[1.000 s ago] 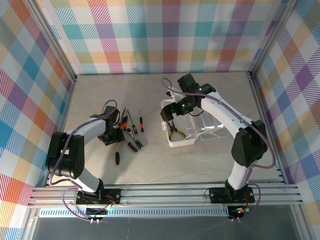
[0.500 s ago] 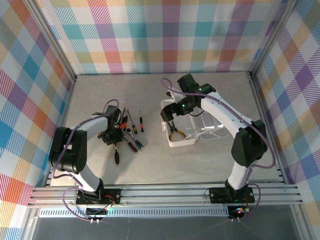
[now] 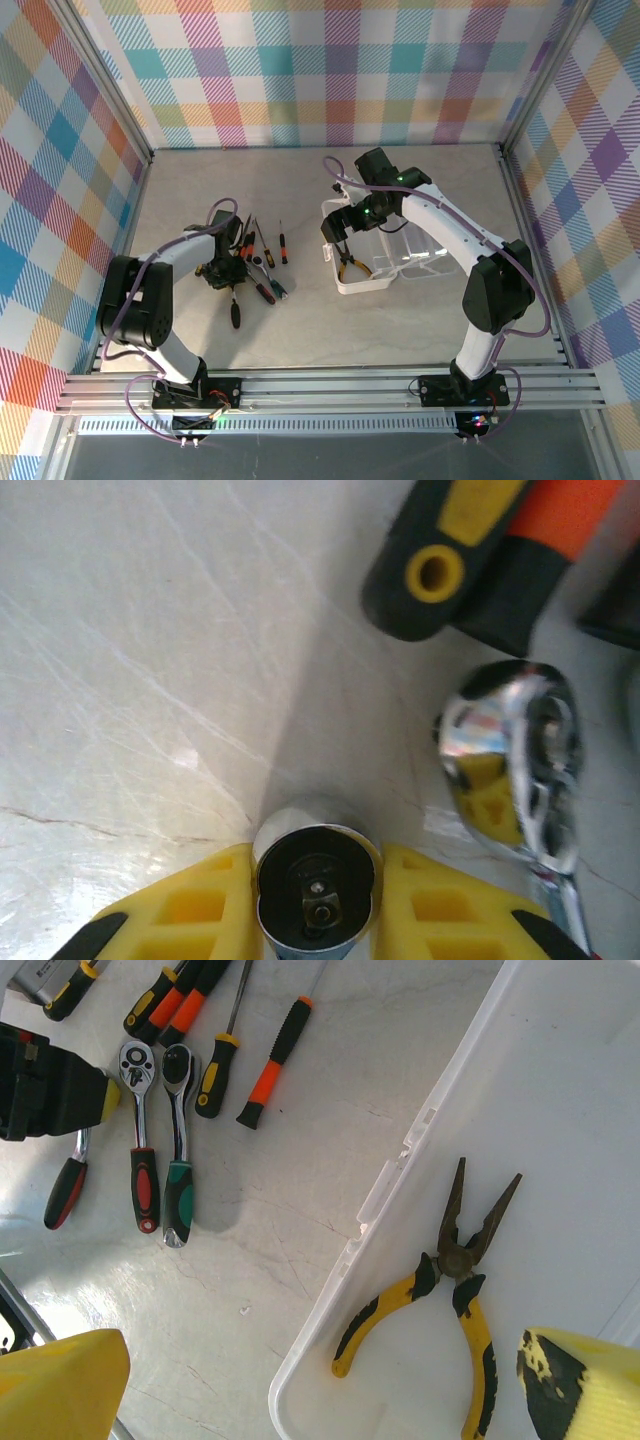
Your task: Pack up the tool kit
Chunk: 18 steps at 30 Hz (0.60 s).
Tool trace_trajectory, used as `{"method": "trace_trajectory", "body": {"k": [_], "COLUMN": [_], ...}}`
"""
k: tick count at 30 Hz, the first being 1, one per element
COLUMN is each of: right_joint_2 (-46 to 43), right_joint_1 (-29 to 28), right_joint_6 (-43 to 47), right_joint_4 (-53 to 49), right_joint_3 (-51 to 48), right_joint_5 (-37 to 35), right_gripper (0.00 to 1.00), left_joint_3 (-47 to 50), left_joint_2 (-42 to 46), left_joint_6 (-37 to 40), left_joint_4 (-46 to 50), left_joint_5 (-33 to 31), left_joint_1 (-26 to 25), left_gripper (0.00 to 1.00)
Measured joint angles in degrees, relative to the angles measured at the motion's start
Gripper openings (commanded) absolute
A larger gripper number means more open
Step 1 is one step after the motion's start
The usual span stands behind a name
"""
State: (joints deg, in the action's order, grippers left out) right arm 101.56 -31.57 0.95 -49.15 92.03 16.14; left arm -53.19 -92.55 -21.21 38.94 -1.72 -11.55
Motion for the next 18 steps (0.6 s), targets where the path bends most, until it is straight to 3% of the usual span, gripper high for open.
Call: {"method": "trace_trajectory", "body": {"k": [10, 18], "right_joint_2": [-1.2, -3.7], "right_joint_1": [0.0, -2.2], "right_joint_6": [0.0, -2.5], "right_joint_4": [0.2, 5.8], "right_joint_3": [-0.6, -3.7], "right_joint_5": [0.5, 5.7], "right_gripper": [0.99, 1.00], "left_joint_3": [-8.1, -18.4], "left_joint_2": [11.6, 8.8], "left_joint_6": [1.0, -0.7], "left_joint_4": [3.3, -0.4], "left_joint_5": [2.6, 10.6], "left_joint_1": [-3.5, -7.4], "left_gripper": [0.00, 0.00]}}
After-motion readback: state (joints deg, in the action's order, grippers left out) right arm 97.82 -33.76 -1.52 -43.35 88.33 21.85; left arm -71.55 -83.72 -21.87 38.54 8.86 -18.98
